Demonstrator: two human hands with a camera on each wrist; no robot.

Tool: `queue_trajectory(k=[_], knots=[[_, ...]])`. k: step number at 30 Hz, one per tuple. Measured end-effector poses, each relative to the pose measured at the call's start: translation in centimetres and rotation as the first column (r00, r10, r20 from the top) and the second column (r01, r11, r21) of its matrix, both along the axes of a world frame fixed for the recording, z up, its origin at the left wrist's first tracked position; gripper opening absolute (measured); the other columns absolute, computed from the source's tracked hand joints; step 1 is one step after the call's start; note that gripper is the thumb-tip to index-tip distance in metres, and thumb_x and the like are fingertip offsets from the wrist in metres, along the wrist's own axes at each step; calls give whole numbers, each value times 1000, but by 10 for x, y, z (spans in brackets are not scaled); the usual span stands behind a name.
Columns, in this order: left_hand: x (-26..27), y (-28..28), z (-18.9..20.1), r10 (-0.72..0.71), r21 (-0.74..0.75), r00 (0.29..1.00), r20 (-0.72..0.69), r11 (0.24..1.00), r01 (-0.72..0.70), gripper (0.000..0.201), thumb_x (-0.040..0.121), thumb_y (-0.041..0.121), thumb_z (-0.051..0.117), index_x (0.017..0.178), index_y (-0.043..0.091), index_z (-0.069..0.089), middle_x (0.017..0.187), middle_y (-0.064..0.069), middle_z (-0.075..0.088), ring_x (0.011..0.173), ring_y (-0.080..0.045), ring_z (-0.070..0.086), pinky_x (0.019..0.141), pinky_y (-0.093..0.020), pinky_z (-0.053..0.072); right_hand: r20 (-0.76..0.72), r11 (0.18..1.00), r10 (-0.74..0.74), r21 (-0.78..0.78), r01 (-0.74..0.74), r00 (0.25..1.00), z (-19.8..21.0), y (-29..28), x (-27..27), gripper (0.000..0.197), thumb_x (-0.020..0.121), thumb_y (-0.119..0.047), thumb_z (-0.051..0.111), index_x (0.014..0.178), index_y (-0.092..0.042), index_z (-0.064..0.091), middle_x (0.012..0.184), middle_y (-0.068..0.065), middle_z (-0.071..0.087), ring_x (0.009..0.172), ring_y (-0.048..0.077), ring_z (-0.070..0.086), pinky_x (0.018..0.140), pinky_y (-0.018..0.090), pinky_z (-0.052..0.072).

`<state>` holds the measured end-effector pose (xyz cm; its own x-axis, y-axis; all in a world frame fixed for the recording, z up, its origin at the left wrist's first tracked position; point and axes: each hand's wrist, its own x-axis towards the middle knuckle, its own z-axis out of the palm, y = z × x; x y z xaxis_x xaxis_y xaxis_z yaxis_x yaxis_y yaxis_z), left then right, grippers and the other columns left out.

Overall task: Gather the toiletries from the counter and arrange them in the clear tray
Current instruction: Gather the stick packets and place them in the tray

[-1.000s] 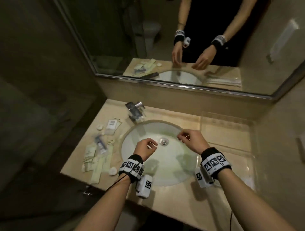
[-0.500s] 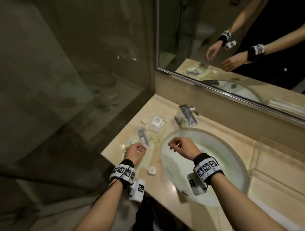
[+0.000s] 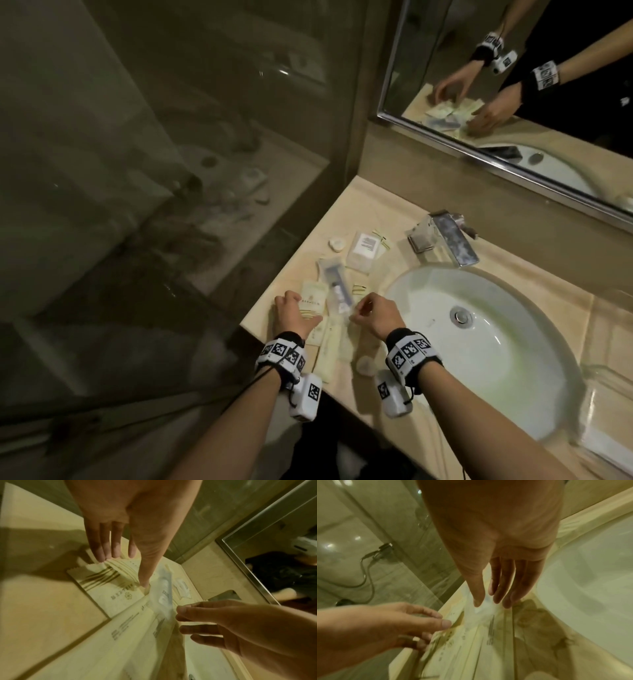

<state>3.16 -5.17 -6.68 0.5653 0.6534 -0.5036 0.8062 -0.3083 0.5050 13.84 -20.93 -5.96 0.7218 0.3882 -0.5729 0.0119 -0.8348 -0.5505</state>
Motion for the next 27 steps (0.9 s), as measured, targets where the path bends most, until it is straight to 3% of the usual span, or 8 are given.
queue_trajectory(k=[5,11,14,17,19,21,23,27], knots=[[3,-5,-2,-75,193,997,0,978,73,62,60,37,85,104,17,46,114,-6,51,111,-26,47,101,-36,40,78,988,-85,-124,94,993,-8,6,-6,75,62,-35,89,118,-12,45,120,9,48,106,31,57,94,44,50],[-1,-21,-2,-329,163,944,-22,931,328,48,64,46,82,80,25,41,87,3,58,86,-19,57,75,-35,50,98,973,-83,-207,102,992,-8,18,-23,84,63,-36,87,123,-14,33,119,14,54,105,37,60,88,45,51],[-2,-27,0,-407,142,912,-45,901,409,47,65,43,83,88,22,47,93,2,61,88,-21,60,72,-35,50,89,966,-118,-220,135,989,-9,22,-25,81,65,-33,86,122,-12,33,117,15,57,103,38,61,87,45,52],[0,-34,0,-434,172,896,-92,880,444,55,66,38,83,101,15,48,104,-5,63,97,-25,62,78,-39,51,28,957,-197,-211,199,980,-10,24,-21,82,63,-28,88,123,-7,35,121,19,56,110,39,58,92,44,51],[1,-38,1,-413,167,903,-116,888,427,57,68,34,83,106,13,45,107,-9,64,100,-28,63,81,-40,52,-10,952,-226,-212,219,974,-11,24,-17,78,63,-27,88,121,-4,42,121,18,57,110,36,59,90,40,51],[2,-40,3,-375,144,917,-137,908,393,57,70,29,82,109,12,43,107,-11,65,100,-30,65,81,-42,53,-35,961,-194,-208,182,980,-11,21,-13,51,66,-28,85,102,-5,58,110,15,65,93,30,63,77,35,52],[5,-42,4,-335,114,929,-159,928,354,62,70,27,82,113,11,41,109,-13,65,101,-32,65,83,-44,54,-58,972,-168,-178,156,984,-9,17,-11,27,73,-24,81,82,-7,62,96,14,69,77,26,60,67,30,49],[11,-43,5,-211,0,957,-197,977,215,60,69,24,83,116,8,50,112,-12,66,105,-31,64,90,-44,53,-100,969,-229,-123,216,968,-7,2,-4,20,79,-22,77,75,-6,64,89,15,69,84,30,63,74,31,50]])
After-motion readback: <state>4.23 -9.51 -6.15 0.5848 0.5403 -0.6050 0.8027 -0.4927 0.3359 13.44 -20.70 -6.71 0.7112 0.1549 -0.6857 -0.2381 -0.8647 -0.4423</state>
